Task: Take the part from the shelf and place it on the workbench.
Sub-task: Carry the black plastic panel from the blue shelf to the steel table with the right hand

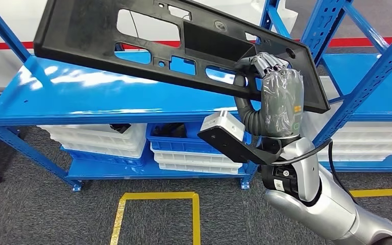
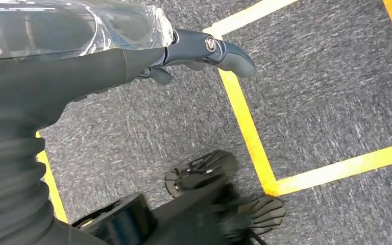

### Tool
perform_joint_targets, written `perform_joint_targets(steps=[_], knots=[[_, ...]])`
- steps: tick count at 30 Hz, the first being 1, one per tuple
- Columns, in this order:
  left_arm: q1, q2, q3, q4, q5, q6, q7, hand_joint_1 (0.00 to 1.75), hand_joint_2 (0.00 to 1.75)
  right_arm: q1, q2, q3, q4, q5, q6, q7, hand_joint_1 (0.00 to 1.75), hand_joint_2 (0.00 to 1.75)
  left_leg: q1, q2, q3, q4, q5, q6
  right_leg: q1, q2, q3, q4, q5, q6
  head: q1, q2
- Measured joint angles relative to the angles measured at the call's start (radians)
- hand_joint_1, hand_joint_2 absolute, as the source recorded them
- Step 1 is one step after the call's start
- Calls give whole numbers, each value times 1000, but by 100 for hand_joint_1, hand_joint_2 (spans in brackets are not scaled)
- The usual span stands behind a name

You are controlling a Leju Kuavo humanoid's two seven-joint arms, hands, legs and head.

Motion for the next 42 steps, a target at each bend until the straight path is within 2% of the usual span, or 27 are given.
perform_joint_targets(steps=[1,3,4,6,8,9,10,11,12,14,16,18,20,22,24,25,26,27,29,30,32,35,37,39,40,41,42], knots=[[-1,0,-1,0,1,0,-1,0,175,0,0,0,0,0,0,0,175,175,-4,-1,15,-28,-1,7,0,0,-2,-1,6,6,0,0],[0,0,-2,0,2,1,-2,0,175,0,0,0,0,1,-1,0,175,175,-5,-2,8,-34,9,23,0,0,-4,-4,18,18,2,0],[-1,0,-3,0,2,1,-2,0,175,1,-1,-1,0,2,-1,0,175,175,-4,-1,3,-37,16,31,0,0,-11,3,11,23,3,0],[-2,-1,-3,0,2,1,-3,0,175,2,-3,-2,0,2,-2,0,175,175,-1,2,-14,-41,36,48,-2,0,-40,70,-52,28,5,0],[-2,-1,-3,0,2,1,-4,0,175,5,-3,-2,0,3,-2,0,175,175,-4,3,-37,-40,55,55,-3,0,-88,216,-149,31,7,0],[-1,-1,-3,0,2,1,-4,0,175,7,-3,-2,0,2,-2,0,175,175,-6,3,-48,-40,64,56,-3,0,-105,282,-178,33,7,0],[-1,-1,-4,0,2,1,-4,0,175,10,-3,-2,0,2,-2,0,175,175,-8,3,-59,-39,72,57,-3,0,-107,319,-187,33,8,0],[0,-1,-4,0,2,1,-4,0,175,12,-3,-2,0,2,-2,0,175,175,-9,3,-70,-39,80,56,-3,0,-86,311,-173,31,8,0],[0,-1,-4,0,2,1,-4,0,175,13,-3,-2,0,2,-2,0,175,175,-11,3,-79,-38,88,55,-2,0,-48,266,-149,28,8,0],[0,-2,-4,0,2,1,-5,0,175,13,-3,-2,0,2,-2,0,175,175,-13,2,-92,-37,101,51,3,0,68,106,-112,15,8,0],[0,-3,-4,0,2,1,-5,0,175,11,-3,-3,0,3,-2,0,175,175,-15,2,-98,-35,112,42,11,-1,141,-7,-109,5,8,0],[-1,-3,-4,0,2,1,-6,0,175,10,-2,-4,0,3,-2,0,175,175,-16,2,-101,-35,124,30,15,-2,146,-29,-105,-2,9,0],[1,-3,-5,0,3,2,-6,0,175,10,-2,-5,0,3,-1,0,175,175,-13,1,-115,-13,105,18,9,-4,134,-32,-89,-11,10,0],[3,-3,-6,0,3,2,-6,0,175,11,0,-5,0,3,-1,0,175,175,-7,0,-154,81,28,6,5,-6,116,-34,-70,-19,8,0],[4,-3,-7,0,4,2,-6,0,175,13,2,-5,0,3,-1,0,175,175,0,1,-200,224,-55,-6,4,-6,92,-33,-54,-23,7,0],[4,-3,-8,0,5,2,-6,0,175,14,2,-5,0,3,-1,0,175,175,4,1,-211,274,-75,-11,4,-6,81,-32,-46,-21,7,0],[5,-3,-8,0,5,2,-6,0,175,16,2,-5,0,3,-1,0,175,175,7,1,-205,289,-73,-14,4,-6,70,-31,-38,-19,7,0],[5,-3,-9,0,5,2,-6,0,175,17,2,-5,0,3,-1,0,175,175,9,1,-179,262,-55,-17,3,-6,60,-30,-31,-16,7,0],[4,-3,-10,0,5,2,-7,0,175,18,2,-5,0,3,-1,0,175,175,14,1,-86,123,-3,-19,1,-5,46,-27,-21,-8,6,0],[3,-2,-10,0,5,2,-7,0,175,17,2,-5,0,3,-1,0,175,175,12,0,-40,49,13,-14,1,-5,40,-25,-16,-3,6,0],[2,-3,-10,0,5,2,-8,0,175,17,2,-6,0,3,-1,0,175,175,7,-3,3,-29,23,-1,3,-5,32,-22,-6,9,8,0],[3,-2,-11,0,5,1,-8,0,175,17,2,-7,0,3,-2,0,175,175,5,-3,-10,-37,34,23,2,-4,17,-11,-5,26,10,0],[2,-2,-11,0,5,1,-8,0,175,17,1,-8,0,3,-2,0,175,175,6,-1,-25,-40,50,39,-1,-4,-15,64,-68,32,12,0],[2,-2,-11,0,4,1,-8,0,175,18,1,-8,0,2,-2,0,175,175,2,0,-44,-39,66,47,-2,-4,-67,213,-162,35,14,0],[2,-2,-11,0,3,1,-8,0,175,18,1,-8,0,2,-1,0,175,175,0,0,-54,-39,73,49,-2,-4,-87,278,-192,36,15,0],[3,-2,-11,0,3,0,-8,0,175,19,1,-8,1,2,-1,0,175,175,-2,0,-65,-38,81,50,-2,-4,-92,313,-201,36,16,0],[3,-2,-11,0,3,0,-7,0,175,20,1,-8,1,2,-1,0,175,175,-4,0,-75,-38,89,50,-2,-4,-77,309,-190,35,16,0]])
